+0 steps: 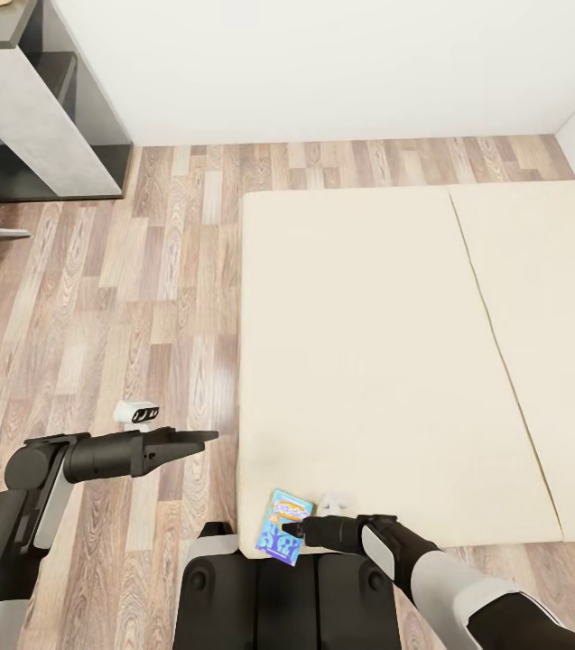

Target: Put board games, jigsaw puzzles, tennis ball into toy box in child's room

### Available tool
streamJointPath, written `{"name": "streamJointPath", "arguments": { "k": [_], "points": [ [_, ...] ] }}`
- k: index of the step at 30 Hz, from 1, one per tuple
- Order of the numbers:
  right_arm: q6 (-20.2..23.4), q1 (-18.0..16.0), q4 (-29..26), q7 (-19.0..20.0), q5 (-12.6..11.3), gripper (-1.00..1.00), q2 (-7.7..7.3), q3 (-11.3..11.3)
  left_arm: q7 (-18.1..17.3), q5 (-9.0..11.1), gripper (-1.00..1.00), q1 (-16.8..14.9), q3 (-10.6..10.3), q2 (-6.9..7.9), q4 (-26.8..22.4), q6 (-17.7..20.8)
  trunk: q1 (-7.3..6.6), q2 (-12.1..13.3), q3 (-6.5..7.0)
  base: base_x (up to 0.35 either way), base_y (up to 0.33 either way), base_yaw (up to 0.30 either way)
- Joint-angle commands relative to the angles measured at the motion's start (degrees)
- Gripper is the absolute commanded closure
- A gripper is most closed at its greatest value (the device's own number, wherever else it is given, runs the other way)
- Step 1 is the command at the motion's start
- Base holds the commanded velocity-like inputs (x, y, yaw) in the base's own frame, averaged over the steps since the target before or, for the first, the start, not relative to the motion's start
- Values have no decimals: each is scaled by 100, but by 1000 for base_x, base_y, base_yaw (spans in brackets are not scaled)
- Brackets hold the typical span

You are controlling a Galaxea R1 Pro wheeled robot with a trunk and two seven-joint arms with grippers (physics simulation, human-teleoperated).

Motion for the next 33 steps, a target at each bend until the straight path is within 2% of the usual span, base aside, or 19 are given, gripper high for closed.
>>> {"name": "streamJointPath", "arguments": {
  "k": [1,33],
  "points": [
    [40,-2,-3,3,-60,-100,-2,28,-22,-3,-100,-1,-1,2,-2,61,3,-8,-6,0,0,0],
    [-148,-2,-120,52,-61,-100,60,19,-22,-13,-100,-1,0,10,-2,58,3,-8,-6,0,0,0]
  ]
}}
